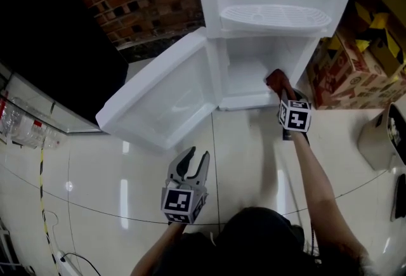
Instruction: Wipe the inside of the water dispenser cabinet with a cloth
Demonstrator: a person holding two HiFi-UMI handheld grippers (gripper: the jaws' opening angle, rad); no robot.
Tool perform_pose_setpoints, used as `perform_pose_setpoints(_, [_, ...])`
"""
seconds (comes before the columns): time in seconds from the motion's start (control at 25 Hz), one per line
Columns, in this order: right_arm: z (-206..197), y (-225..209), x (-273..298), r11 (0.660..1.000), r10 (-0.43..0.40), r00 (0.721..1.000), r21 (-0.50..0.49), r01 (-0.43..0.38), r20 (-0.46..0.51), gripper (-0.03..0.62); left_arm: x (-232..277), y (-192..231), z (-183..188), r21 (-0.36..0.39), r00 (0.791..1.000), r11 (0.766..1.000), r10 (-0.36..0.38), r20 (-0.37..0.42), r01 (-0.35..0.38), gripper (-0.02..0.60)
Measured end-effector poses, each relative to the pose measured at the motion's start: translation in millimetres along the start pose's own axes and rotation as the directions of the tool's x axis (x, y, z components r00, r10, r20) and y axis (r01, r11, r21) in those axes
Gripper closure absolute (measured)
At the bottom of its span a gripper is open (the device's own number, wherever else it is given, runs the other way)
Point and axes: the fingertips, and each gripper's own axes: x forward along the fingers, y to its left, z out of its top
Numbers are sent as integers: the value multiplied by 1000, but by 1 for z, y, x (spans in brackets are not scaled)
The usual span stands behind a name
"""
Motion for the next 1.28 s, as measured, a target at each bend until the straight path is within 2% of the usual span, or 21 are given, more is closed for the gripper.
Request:
perform_pose_setpoints(0.12, [24,27,-8,997,73,995,-18,-72,61,511,0,-1,1,-1,1000,1000,-2,1,2,460])
perform_pose_setpoints(0.24, [75,60,-22,986,167,971,-41,-163,169,511,0,-2,2,5,1000,1000,-6,3,6,460])
perform_pose_setpoints(0.32, [114,81,-34,974,225,944,-46,-220,240,511,-1,-1,1,4,1000,1000,-3,3,3,460])
perform_pose_setpoints(0.52, [201,130,-66,941,335,856,-89,-327,393,511,-1,0,1,2,1000,1000,-1,0,1,460])
perform_pose_setpoints(0.6, [221,145,-73,932,357,832,-109,-344,425,511,-1,0,1,3,1000,1000,-1,1,1,460])
perform_pose_setpoints(0.72, [230,164,-75,922,385,815,-145,-359,433,511,-2,2,1,2,1000,1000,5,2,-5,460])
perform_pose_setpoints(0.84, [217,182,-67,909,416,817,-169,-381,399,511,-2,2,1,4,1000,1000,6,4,-6,460])
perform_pose_setpoints(1.08, [150,202,-34,904,419,873,-202,-376,250,511,-2,1,-1,2,1000,1000,4,-2,-4,460])
perform_pose_setpoints(1.28, [100,202,-6,906,402,907,-198,-374,128,511,0,-2,0,0,1000,1000,0,0,0,460])
